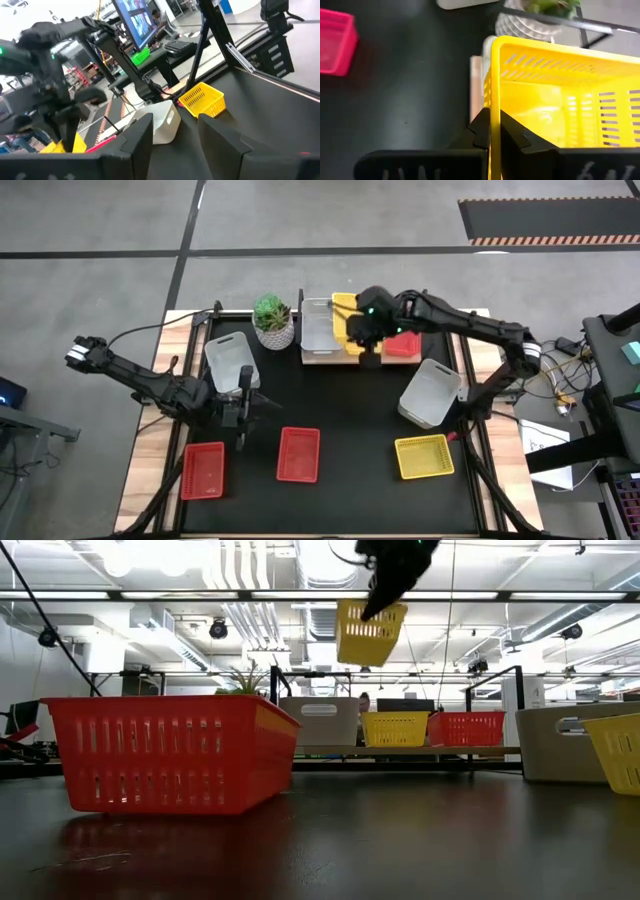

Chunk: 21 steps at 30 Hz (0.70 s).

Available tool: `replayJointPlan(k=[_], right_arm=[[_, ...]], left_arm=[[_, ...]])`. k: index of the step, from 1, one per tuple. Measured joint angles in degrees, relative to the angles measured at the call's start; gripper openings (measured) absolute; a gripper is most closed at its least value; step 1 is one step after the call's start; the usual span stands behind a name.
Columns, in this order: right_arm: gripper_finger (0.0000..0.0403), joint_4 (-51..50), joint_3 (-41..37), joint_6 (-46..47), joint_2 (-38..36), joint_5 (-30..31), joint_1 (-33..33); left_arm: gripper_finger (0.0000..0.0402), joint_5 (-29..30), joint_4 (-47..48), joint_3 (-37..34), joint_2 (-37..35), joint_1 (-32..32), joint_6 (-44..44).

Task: Stack baskets on shelf by color
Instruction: Stack the left yellow bin on the yellow bin on the shelf

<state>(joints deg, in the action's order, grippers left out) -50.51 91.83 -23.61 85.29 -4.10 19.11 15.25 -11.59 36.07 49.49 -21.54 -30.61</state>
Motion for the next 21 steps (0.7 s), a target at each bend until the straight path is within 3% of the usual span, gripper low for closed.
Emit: replayJointPlan(k=[10, 21], right_arm=[[0.0008, 6.8, -13.9, -3.2, -3.6, -2.1, 7.4], [0.0008, 11.6, -19.1, -5.0, -3.5, -2.3, 9.1]], left_arm=[[0.0141, 0.0, 0.2, 0.0, 0.1, 0.0, 4.8], [0.0141, 0.0, 0.2, 0.0, 0.1, 0.0, 6.6]])
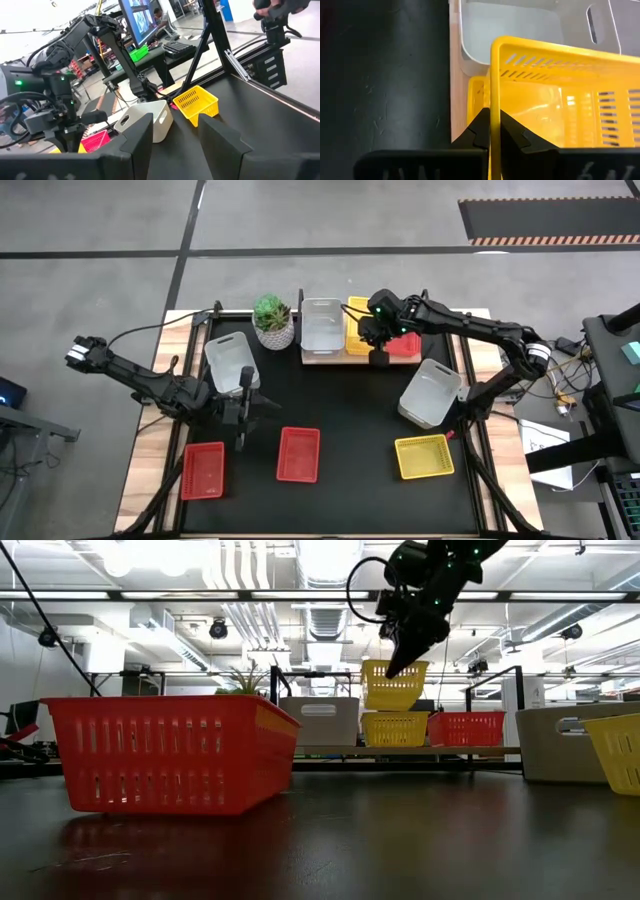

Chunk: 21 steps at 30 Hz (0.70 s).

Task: Stack baskets on shelf by color
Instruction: Stack the left yellow bin on the yellow bin on the shelf

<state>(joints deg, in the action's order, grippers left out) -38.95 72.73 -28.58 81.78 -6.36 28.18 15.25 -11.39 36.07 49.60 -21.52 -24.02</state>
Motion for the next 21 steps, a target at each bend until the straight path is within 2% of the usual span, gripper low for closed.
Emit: replayJointPlan(k=[4, 21], right_arm=[[0.0008, 1.3, -1.1, 0.0, 0.0, -0.1, 0.0], [0.0008, 8.1, -7.3, -2.5, 0.1, 0.5, 0.4]], left_arm=[[0.0141, 0.0, 0.0, 0.0, 0.0, 0.0, 2.6], [0.0141, 0.0, 0.9, 0.0, 0.0, 0.0, 4.2]])
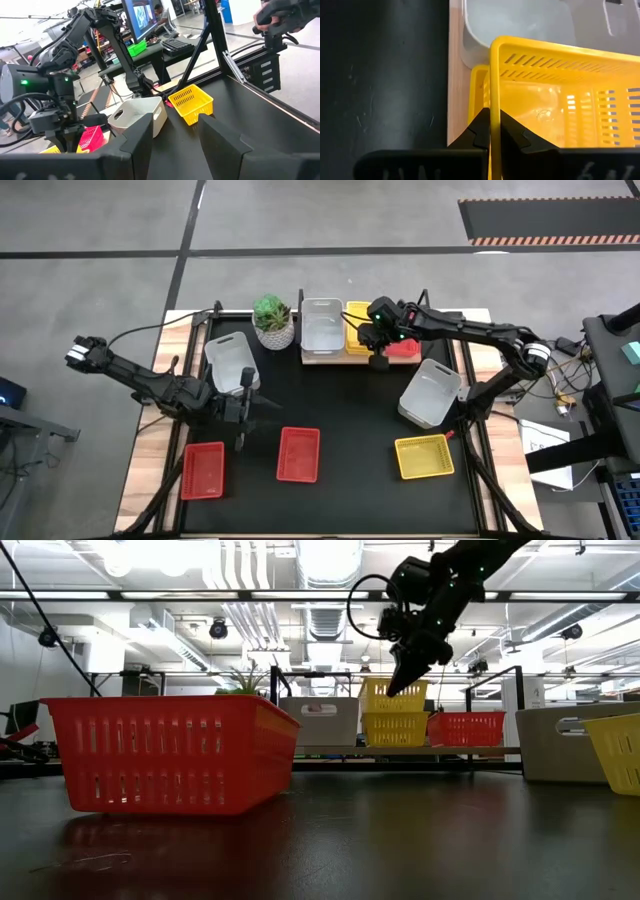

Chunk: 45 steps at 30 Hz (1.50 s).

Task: Stack baskets on shelf by color
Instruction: Stack the left yellow bin on the yellow bin on the shelf, then stack the left gray bin on the gray bin on the shelf

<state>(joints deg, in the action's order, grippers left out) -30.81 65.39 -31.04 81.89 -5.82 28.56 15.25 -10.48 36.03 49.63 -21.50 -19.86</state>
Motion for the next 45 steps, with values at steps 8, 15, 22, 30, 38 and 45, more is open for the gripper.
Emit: replayJointPlan(k=[8, 15, 22, 30, 38, 45], right_arm=[[0.0025, 0.2, -1.8, -1.6, 0.0, 2.0, 0.0], [0.0072, -0.8, -1.2, -1.7, 0.0, 2.9, 0.0], [0.0099, -9.4, 6.3, 2.3, -0.1, 2.8, -0.4], [0.0081, -16.1, 10.0, 10.4, -0.8, -4.7, -5.5], [0.0027, -11.2, 5.4, 14.1, -0.9, 5.9, -18.9], [0.0009, -6.8, 1.9, 20.6, -2.7, 7.8, -28.2]], left_arm=[[0.0141, 0.0, 0.9, 0.0, 0.0, 0.0, 0.1], [0.0141, 0.0, 0.8, 0.0, 0.0, 0.0, 0.0], [0.0141, 0.0, 0.4, 0.1, 0.2, 0.0, -0.4], [0.0141, 0.0, 0.3, 0.1, 2.1, 0.0, 4.1], [0.0141, 0.0, 0.4, 0.1, 7.4, 0.0, 8.9], [0.0141, 3.3, 0.9, 0.1, 10.2, 0.0, 26.0]])
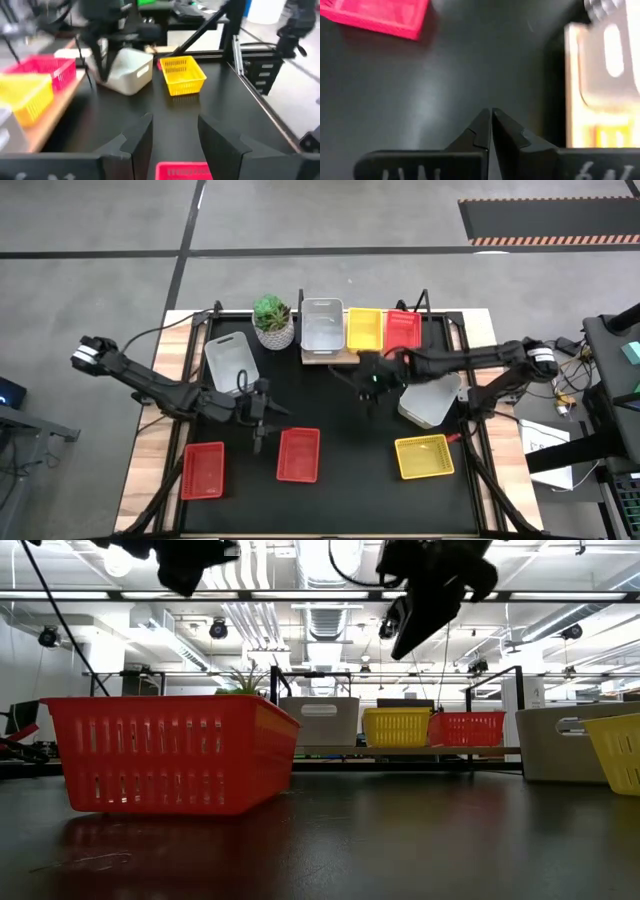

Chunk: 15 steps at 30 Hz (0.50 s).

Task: Stack baskets on shelf by color
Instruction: Stack the left gray bin on the gray bin on the shelf

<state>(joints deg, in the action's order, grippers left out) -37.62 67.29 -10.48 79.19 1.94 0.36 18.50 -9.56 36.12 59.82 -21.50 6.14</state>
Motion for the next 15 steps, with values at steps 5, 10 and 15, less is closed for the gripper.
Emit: replayJointPlan(k=[5, 10, 15], right_arm=[[0.0009, 12.6, -7.2, -1.3, -1.6, 3.6, -6.1], [0.0009, 20.4, -13.3, -4.3, -4.5, 4.3, -8.1], [0.0009, 23.9, -16.3, -5.5, -9.5, 4.6, -7.8]], left_arm=[[0.0141, 3.9, 5.4, 0.0, 2.0, -0.1, 7.8], [0.0141, 7.2, 27.7, 5.0, 1.7, 1.3, 21.8], [0.0141, 7.1, 51.4, 14.1, 1.1, 2.0, 27.8]])
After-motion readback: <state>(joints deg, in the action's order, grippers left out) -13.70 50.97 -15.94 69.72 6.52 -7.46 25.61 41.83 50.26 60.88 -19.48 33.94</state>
